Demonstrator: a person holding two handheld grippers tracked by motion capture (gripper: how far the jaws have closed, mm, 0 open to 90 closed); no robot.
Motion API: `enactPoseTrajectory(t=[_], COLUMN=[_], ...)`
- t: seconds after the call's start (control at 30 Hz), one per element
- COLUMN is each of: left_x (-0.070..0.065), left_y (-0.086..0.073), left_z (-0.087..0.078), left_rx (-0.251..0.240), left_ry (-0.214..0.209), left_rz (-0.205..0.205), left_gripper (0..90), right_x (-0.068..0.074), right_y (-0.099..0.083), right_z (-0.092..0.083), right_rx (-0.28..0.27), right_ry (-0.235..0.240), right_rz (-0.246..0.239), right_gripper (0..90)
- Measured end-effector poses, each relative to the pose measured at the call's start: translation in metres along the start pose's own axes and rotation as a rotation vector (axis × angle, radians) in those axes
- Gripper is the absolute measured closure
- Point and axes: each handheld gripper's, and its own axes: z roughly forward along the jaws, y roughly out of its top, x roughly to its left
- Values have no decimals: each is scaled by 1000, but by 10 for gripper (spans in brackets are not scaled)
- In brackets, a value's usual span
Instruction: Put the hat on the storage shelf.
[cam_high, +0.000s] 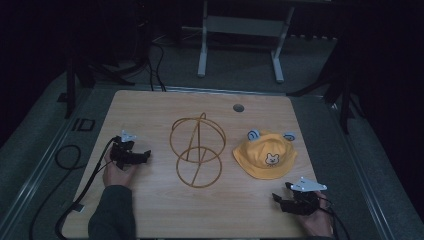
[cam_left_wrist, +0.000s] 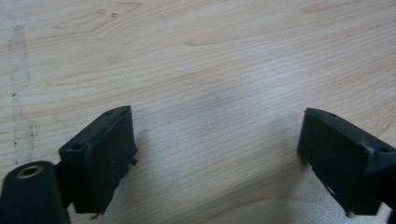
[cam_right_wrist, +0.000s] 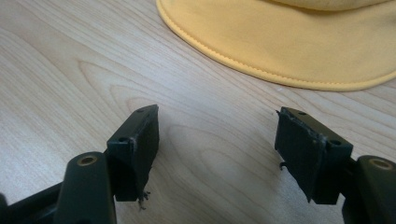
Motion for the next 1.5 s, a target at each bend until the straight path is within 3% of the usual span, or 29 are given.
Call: enactPoseTrajectory(t=[0.27,0.3,0.37,0.63,1.0,1.5], left_x=[0,0,0,0,-1,-2], left_y=[0,-1,-1,-1,-1,-1], left_z=[0,-1,-1,-1,-1,-1], left_rx=[-4,-3,-3,-2,-1,-4], left_ry=[4,3,1,-1,-1,-1], left_rz=[-5,-3,1,4,2,1], left_gripper=[143,143,143,143,141,140], right_x=[3,4,4,-2,4,-14], right_y=[5,7,7,14,44,93], right_z=[-1,-1,1,-3,-17,-40], right_rx=[39,54,44,98,178,198], right_ry=[-2,5,53,88,120,142], right_rz=[-15,-13,2,-26,-204,-304], right_gripper=[344,395,414,476,504,490])
